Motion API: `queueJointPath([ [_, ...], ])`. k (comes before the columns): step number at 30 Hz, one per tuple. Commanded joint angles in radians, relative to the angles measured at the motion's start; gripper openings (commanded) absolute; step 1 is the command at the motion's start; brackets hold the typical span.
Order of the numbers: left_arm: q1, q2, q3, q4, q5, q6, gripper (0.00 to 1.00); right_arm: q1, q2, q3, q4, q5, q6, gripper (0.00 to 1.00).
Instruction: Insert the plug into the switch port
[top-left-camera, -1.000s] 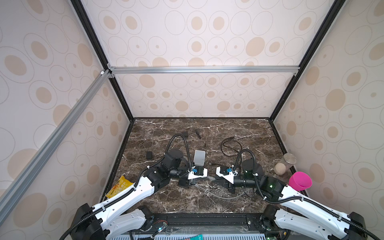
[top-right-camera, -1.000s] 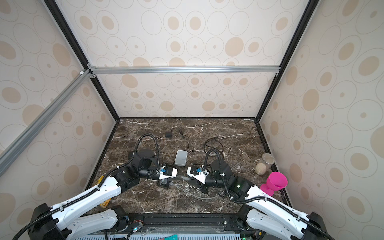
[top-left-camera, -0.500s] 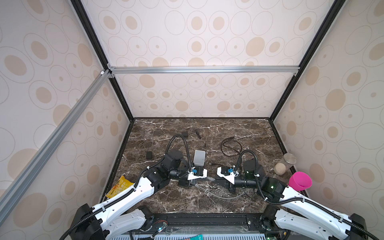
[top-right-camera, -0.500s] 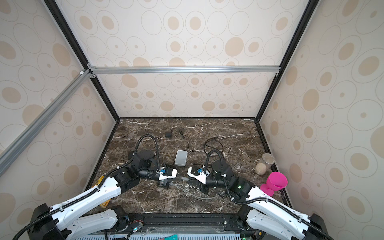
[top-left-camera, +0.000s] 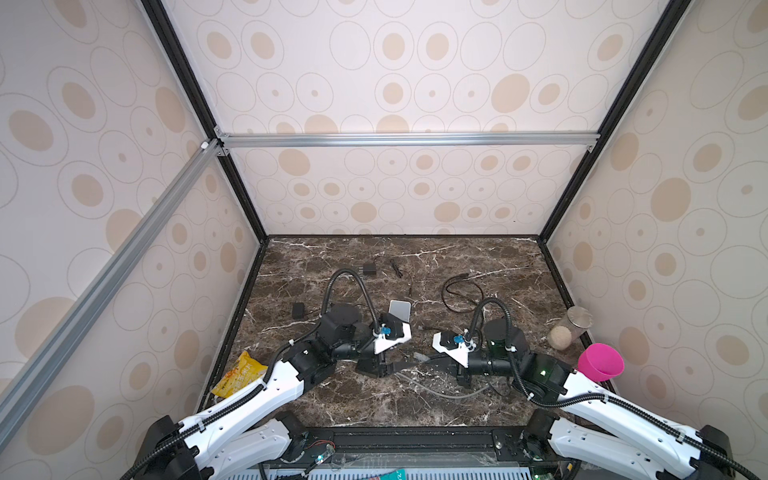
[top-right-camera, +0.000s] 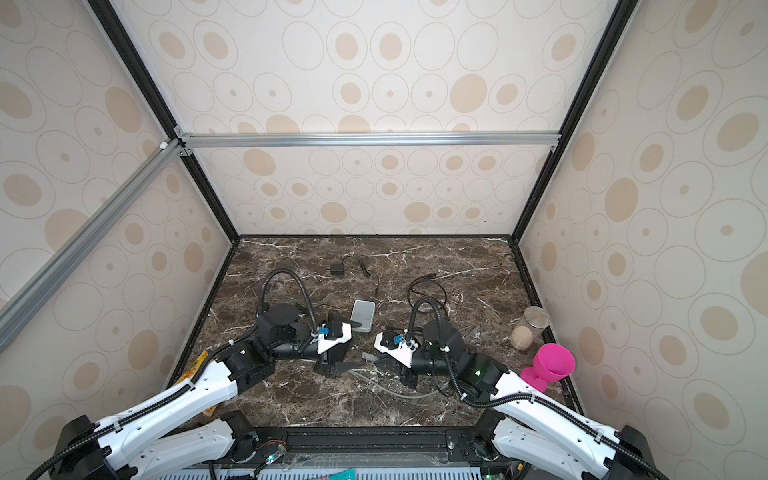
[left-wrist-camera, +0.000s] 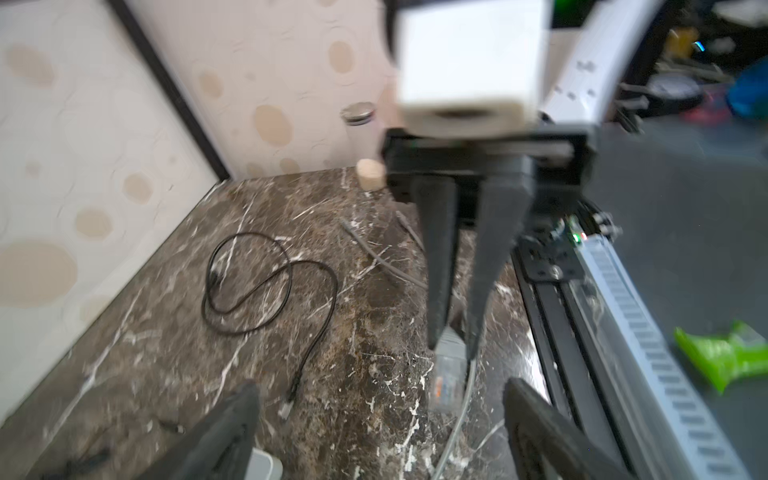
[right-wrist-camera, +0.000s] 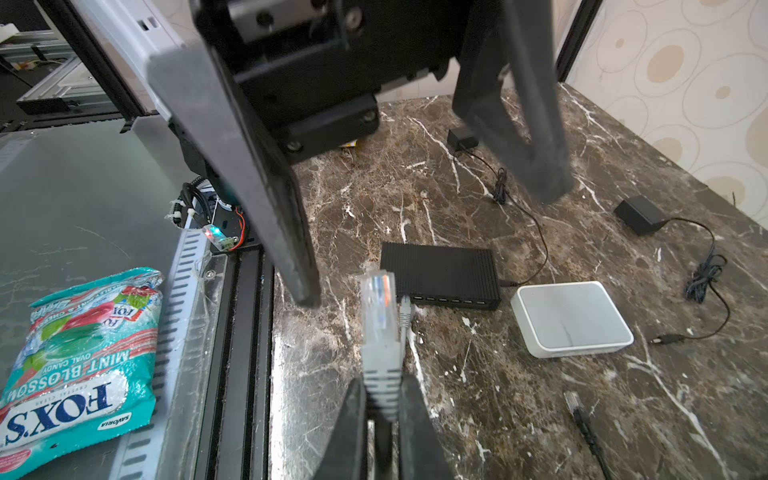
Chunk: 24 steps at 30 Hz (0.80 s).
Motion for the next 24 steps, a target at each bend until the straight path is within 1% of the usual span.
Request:
queueJointPath([
  [1, 0.03, -0.056, 0.014, 0.127, -0.307, -0.388, 0.98, -0.006, 0.039, 0.043, -0.057, 0.065, 0.038, 0.0],
  [2, 0.055, -0.056, 0.023, 0.104, -0.345, -0.481, 0.98, -0.007, 0.057, 0.047, -0.061, 0.091, 0.053, 0.0],
  [3, 0.086, -0.046, 0.032, 0.074, -0.358, -0.556, 0.98, -0.007, 0.074, 0.052, -0.064, 0.117, 0.064, 0.0],
  [5, 0.183, -0.011, 0.05, -0.004, -0.348, -0.699, 0.98, -0.007, 0.121, 0.063, -0.07, 0.194, 0.081, 0.0],
  [7, 0.277, 0.032, 0.045, -0.06, -0.338, -0.816, 0.98, -0.007, 0.183, 0.079, -0.079, 0.263, 0.08, 0.0],
  [10, 0.382, 0.09, -0.001, -0.101, -0.341, -0.934, 0.98, -0.007, 0.276, 0.114, -0.094, 0.303, 0.058, 0.0],
  [12, 0.417, 0.125, -0.037, -0.087, -0.323, -0.956, 0.98, -0.007, 0.329, 0.132, -0.079, 0.311, 0.048, 0.0],
  [14, 0.426, 0.155, -0.07, -0.068, -0.328, -0.958, 0.96, -0.007, 0.382, 0.148, -0.056, 0.309, 0.035, 0.0],
  [17, 0.429, 0.199, -0.119, -0.015, -0.293, -0.961, 0.86, -0.007, 0.471, 0.17, -0.014, 0.308, 0.027, 0.0],
  [19, 0.429, 0.237, -0.143, 0.013, -0.256, -0.954, 0.76, -0.007, 0.54, 0.195, -0.009, 0.285, 0.011, 0.0],
  [21, 0.43, 0.281, -0.15, 0.02, -0.228, -0.941, 0.68, -0.007, 0.608, 0.238, -0.024, 0.273, 0.011, 0.0],
  [23, 0.43, 0.326, -0.147, 0.023, -0.198, -0.932, 0.65, -0.007, 0.684, 0.288, -0.048, 0.249, 0.009, 0.0],
  [24, 0.43, 0.348, -0.144, 0.027, -0.183, -0.93, 0.65, -0.007, 0.717, 0.312, -0.052, 0.237, 0.011, 0.0],
])
